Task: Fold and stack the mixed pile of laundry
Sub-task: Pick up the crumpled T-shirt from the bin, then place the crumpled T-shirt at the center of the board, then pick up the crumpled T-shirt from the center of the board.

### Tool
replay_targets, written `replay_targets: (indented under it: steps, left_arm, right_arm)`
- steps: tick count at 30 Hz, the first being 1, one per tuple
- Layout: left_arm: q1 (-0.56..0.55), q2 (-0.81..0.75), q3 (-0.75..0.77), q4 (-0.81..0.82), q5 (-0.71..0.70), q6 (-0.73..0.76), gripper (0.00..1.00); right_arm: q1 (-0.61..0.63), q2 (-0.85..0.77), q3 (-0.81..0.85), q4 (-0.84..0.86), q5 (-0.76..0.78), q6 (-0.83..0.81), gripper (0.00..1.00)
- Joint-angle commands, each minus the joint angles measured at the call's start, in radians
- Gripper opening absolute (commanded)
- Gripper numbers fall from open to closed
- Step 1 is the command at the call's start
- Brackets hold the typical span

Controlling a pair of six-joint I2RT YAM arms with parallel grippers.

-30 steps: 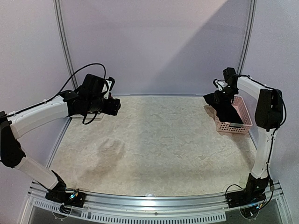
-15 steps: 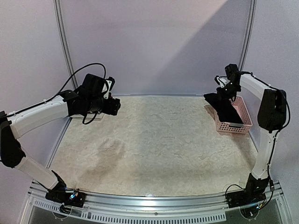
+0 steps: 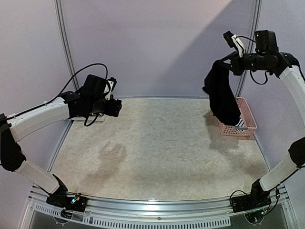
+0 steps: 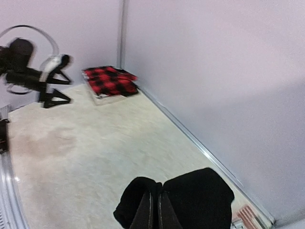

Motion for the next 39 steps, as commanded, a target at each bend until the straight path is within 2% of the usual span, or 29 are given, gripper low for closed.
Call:
replay_targets:
  steps: [1,6,9,12,14,17,19,20,21,22,23,25,27,29,32,35,39]
  left_arm:
    - [-0.016,-0.015,0.014,0.008,-0.040,0.033,0.86]
    - [-0.016,-0.023,0.036,-0.002,-0.037,0.039,0.86]
    - [-0.016,-0.022,0.052,-0.019,-0.028,0.039,0.85]
    - [-0.016,-0.034,0.045,-0.036,-0.024,0.026,0.85]
    - [-0.016,-0.050,0.031,-0.043,-0.021,0.018,0.85]
    - [-0.016,-0.091,0.016,-0.066,-0.017,0.017,0.85]
    - [-0.016,-0.118,0.011,-0.089,-0.012,0.019,0.85]
    - [-0.016,-0.128,0.013,-0.104,0.000,0.022,0.85]
    - [-0.016,-0.135,0.017,-0.125,0.021,0.024,0.85]
    - [-0.017,-0.137,0.027,-0.157,0.051,0.021,0.85]
    - [-0.019,-0.137,0.038,-0.190,0.093,0.016,0.83]
    - [-0.031,-0.143,0.047,-0.250,0.181,0.000,0.79]
    - [-0.068,-0.160,0.039,-0.285,0.261,-0.018,0.77]
    - [-0.128,-0.182,0.024,-0.309,0.327,-0.012,0.74]
    - [-0.253,-0.176,0.029,-0.376,0.380,0.021,0.71]
    - [-0.375,-0.127,0.047,-0.463,0.403,0.058,0.61]
    - [-0.530,-0.027,0.069,-0.541,0.403,0.064,0.54]
  right_arm:
    - [0.135,-0.052,0.069,-0.035,-0.233,-0.060,0.00]
    - [0.137,-0.037,0.204,0.122,-0.388,0.171,0.00]
    - [0.136,0.004,0.267,0.159,-0.376,0.261,0.00]
    - [0.114,0.060,0.242,0.150,-0.330,0.259,0.00]
    - [0.074,0.094,0.136,0.197,-0.321,0.259,0.00]
    - [-0.034,0.081,-0.209,0.455,-0.289,0.352,0.00]
    - [-0.120,0.074,-0.349,0.525,-0.162,0.415,0.00]
    - [-0.151,0.091,-0.378,0.503,-0.090,0.419,0.03]
    - [-0.179,0.107,-0.391,0.467,-0.047,0.408,0.14]
    - [-0.201,0.130,-0.397,0.422,-0.010,0.382,0.27]
    - [-0.208,0.140,-0.410,0.383,0.011,0.338,0.35]
    - [-0.211,0.119,-0.458,0.323,0.000,0.253,0.47]
    - [-0.210,0.046,-0.513,0.256,-0.054,0.130,0.55]
    - [-0.210,-0.021,-0.556,0.150,-0.137,-0.001,0.57]
    - [-0.188,-0.122,-0.651,-0.074,-0.182,-0.338,0.55]
    - [-0.113,-0.202,-0.810,-0.187,-0.025,-0.643,0.50]
    - [-0.058,-0.298,-1.021,-0.169,0.237,-0.849,0.47]
